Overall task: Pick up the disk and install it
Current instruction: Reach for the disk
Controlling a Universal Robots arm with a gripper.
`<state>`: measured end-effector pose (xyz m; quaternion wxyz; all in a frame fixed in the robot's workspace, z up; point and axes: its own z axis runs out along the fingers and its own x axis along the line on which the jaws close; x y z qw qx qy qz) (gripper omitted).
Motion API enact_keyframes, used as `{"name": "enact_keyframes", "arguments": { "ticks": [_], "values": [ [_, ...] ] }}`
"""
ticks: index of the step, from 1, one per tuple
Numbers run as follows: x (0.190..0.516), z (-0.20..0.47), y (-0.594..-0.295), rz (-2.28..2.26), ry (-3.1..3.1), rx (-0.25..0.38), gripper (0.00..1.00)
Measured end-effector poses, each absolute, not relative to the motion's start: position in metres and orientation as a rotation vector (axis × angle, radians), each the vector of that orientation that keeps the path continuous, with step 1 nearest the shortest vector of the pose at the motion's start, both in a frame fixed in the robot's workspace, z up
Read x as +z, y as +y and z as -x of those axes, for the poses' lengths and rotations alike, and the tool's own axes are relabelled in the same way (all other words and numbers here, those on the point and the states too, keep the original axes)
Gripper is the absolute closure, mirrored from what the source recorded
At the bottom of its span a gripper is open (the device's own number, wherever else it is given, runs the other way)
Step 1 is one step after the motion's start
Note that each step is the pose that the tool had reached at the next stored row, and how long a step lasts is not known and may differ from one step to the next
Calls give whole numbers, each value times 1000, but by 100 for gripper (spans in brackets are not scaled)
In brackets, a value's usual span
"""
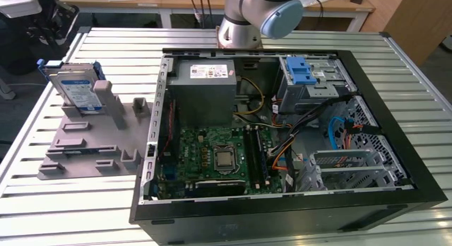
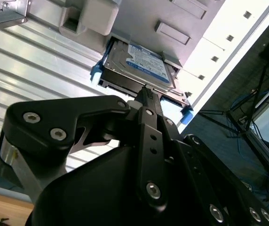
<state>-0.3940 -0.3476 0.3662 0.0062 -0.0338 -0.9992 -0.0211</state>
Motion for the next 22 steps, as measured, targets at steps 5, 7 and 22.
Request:
{"name": "enact_keyframes", "arguments": {
  "ticks": [5, 7, 22],
  "values": [
    [365, 403, -345, 105, -3127, -66, 89],
    [365, 407, -345, 105, -3127, -66, 89],
    [363, 422, -344, 105, -3127, -66, 89]
  ]
}}
